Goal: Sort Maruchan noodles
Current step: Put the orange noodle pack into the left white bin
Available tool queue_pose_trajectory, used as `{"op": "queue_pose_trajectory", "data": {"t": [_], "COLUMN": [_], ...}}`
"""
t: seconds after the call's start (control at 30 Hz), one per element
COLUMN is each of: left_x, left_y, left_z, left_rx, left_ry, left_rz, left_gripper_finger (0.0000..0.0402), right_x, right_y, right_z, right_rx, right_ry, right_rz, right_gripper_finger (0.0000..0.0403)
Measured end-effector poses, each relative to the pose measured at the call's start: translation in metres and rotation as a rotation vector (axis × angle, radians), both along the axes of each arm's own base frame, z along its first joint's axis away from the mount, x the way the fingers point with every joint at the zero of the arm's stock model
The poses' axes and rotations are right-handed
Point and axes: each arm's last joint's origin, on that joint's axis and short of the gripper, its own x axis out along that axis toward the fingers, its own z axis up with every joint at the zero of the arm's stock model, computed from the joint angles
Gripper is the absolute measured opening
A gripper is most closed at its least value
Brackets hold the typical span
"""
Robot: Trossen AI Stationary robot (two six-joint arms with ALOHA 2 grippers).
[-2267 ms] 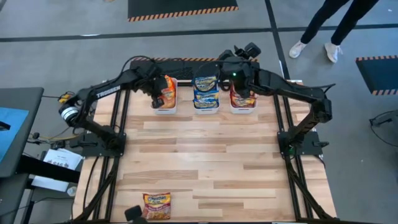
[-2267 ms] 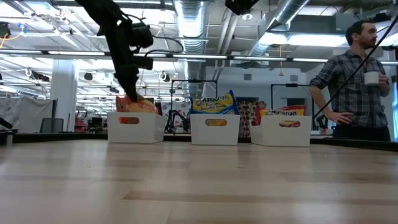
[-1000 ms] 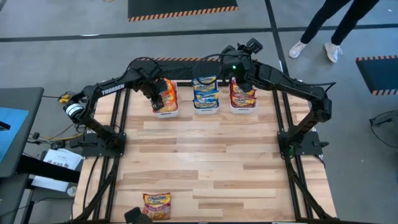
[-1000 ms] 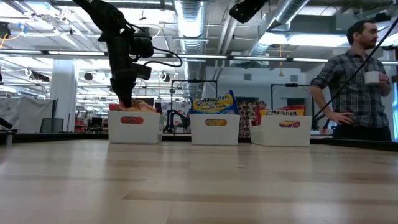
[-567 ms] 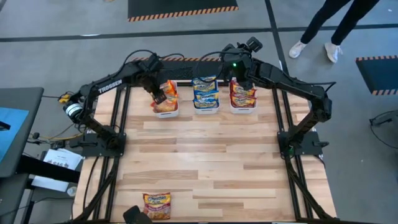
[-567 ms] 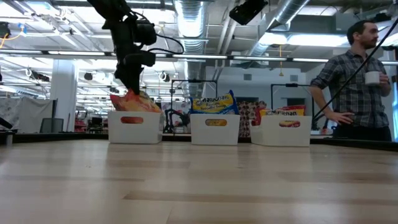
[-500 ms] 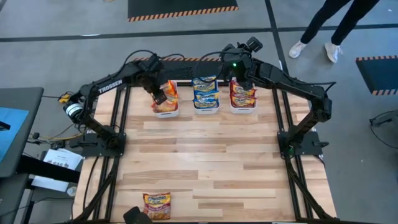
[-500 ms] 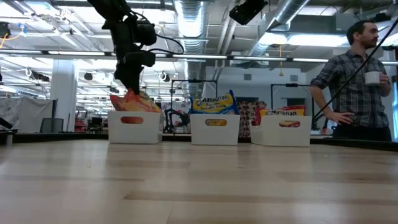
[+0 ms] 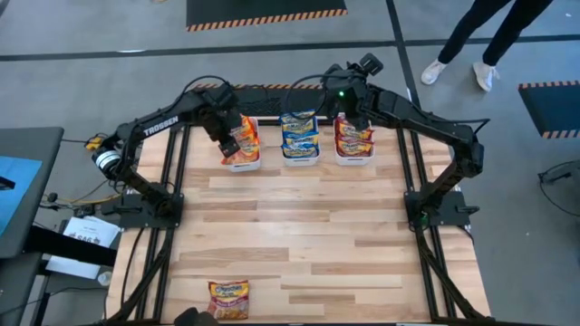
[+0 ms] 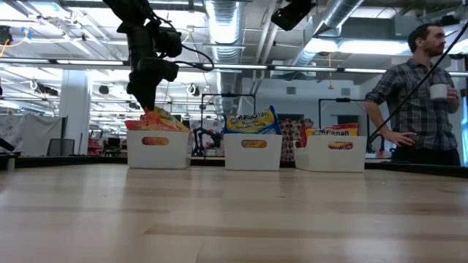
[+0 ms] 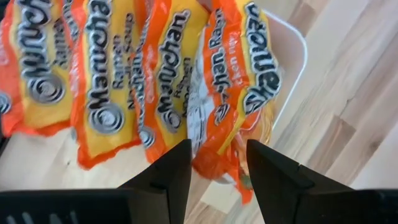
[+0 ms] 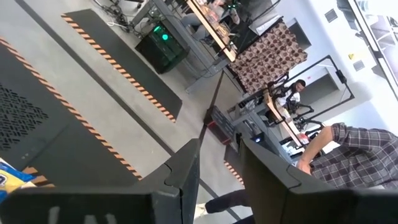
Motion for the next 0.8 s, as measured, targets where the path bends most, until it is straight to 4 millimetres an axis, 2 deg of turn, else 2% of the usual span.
{"op": "queue_pose_trajectory", "data": {"t": [0.23,0.4,0.53,0.8], "left_x": [-0.004,-0.010,-0.016,-0.011], "left_y": [-0.002,-0.012,-0.018,-0.015], "left_z": [0.013,0.019,0.009,-0.019], "left_rx": [-0.028,-0.127,-0.197,-0.203], "left_ry": [0.037,0.109,0.169,0.088], "left_rz": [0.026,0.077,0.105,0.157], "left_gripper_finger": [0.0139,0.0139,0.0139,0.0139], "right_x": [0.000,-0.001,-0.003,-0.007], "right_y": [0.000,0.001,0.001,0.003], "right_z": [0.000,-0.003,-0.007,-0.013], "right_rx": [0.001,0.014,0.035,0.067], "right_ry": [0.004,0.027,0.029,0.034], "right_rz": [0.000,-0.002,-0.012,-0.031], "right_gripper_finger": [0.0139,0.0139,0.0139,0.0139]}}
